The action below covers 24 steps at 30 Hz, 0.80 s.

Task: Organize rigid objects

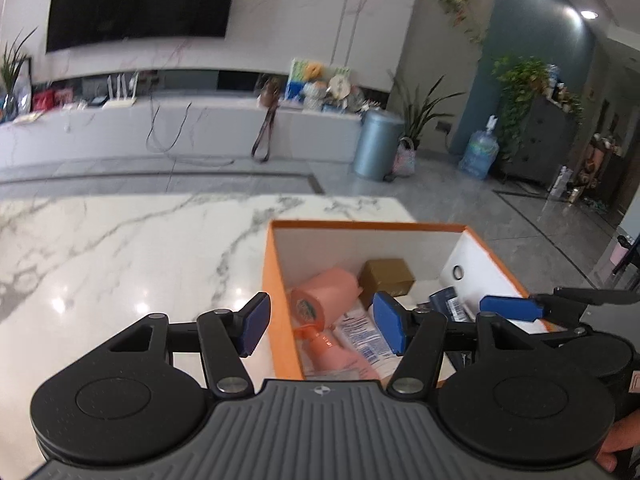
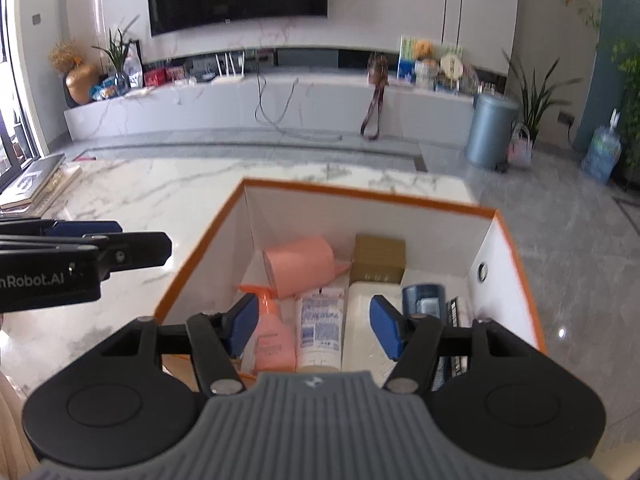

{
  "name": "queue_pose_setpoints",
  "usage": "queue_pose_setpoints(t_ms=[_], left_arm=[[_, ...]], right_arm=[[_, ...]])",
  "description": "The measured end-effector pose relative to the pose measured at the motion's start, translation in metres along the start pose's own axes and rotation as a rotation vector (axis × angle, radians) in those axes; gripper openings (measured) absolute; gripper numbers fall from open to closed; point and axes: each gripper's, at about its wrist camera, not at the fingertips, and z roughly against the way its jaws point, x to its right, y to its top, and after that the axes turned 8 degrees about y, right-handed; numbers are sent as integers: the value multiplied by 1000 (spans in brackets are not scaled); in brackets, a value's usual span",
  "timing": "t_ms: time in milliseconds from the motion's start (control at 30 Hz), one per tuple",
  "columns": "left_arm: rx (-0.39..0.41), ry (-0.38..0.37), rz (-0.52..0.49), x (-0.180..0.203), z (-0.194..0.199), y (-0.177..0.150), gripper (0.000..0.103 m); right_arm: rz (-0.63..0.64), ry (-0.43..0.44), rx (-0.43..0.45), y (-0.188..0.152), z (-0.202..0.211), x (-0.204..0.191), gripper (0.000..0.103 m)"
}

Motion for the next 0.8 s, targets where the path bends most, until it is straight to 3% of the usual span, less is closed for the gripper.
queue_pose_setpoints(t_ms=[167,300,400,533,700,800], left_arm=[[64,9,-52,7,17,-9,70],[61,-18,-15,3,24,-14,71],[103,24,-38,5,31,-21,78],[121,-23,-7,3,38,-33,87],[123,-17,-9,1,40,-45,97],[227,83,-7,2,48,-60,98]], right_arm=[[35,-23,79,-9,28,-6,67],[19,-20,105,-21,43,-8,74],[0,-28,123,-32,53,-10,76],[-12,-36,148,-47,60,-15,82],[-11,-60,211,-67,68,-23,92],[-9,-89,234,-79,72,-27,98]])
